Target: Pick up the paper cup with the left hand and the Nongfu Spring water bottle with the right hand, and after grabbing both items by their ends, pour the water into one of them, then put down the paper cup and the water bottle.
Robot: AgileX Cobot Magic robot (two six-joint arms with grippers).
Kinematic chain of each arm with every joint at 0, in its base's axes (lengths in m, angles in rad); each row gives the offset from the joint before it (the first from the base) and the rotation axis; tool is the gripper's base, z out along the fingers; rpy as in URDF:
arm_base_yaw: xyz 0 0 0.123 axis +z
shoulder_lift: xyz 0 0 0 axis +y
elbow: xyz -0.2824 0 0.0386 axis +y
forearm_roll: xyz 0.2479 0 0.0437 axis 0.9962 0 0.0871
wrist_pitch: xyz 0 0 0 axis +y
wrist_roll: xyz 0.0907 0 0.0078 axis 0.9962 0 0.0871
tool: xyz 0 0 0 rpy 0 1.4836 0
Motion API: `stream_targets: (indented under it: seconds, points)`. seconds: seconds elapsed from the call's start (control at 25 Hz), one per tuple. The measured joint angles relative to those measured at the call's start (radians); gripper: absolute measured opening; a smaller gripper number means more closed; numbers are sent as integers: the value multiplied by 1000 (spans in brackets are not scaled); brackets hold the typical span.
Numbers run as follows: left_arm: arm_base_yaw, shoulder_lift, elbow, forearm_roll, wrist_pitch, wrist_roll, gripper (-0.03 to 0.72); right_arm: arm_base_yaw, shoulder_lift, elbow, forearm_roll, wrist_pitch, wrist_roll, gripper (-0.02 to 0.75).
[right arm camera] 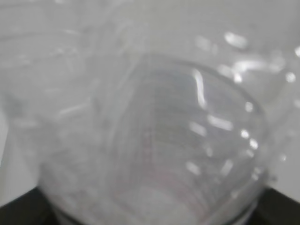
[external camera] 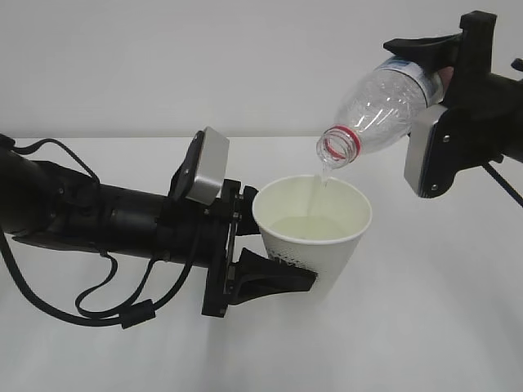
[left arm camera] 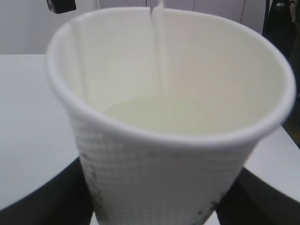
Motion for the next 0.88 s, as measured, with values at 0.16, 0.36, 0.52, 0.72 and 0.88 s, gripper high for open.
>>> stream_targets:
  seconds: [0.16, 0.36, 0.52, 0.72, 0.88]
  points:
    - [0, 0, 0, 2, 0, 0, 517, 0, 0, 0, 0, 0, -9, 503]
    - [0, 0, 0, 9, 0, 0, 517, 0, 0, 0, 0, 0, -15, 503]
    - [0, 0, 0, 12, 0, 0, 517, 0, 0, 0, 0, 0, -16, 503]
    - [0, 0, 0, 15, 0, 0, 517, 0, 0, 0, 0, 0, -17, 503]
    - [0, 0, 0, 15, 0, 0, 517, 0, 0, -2, 0, 0, -17, 503]
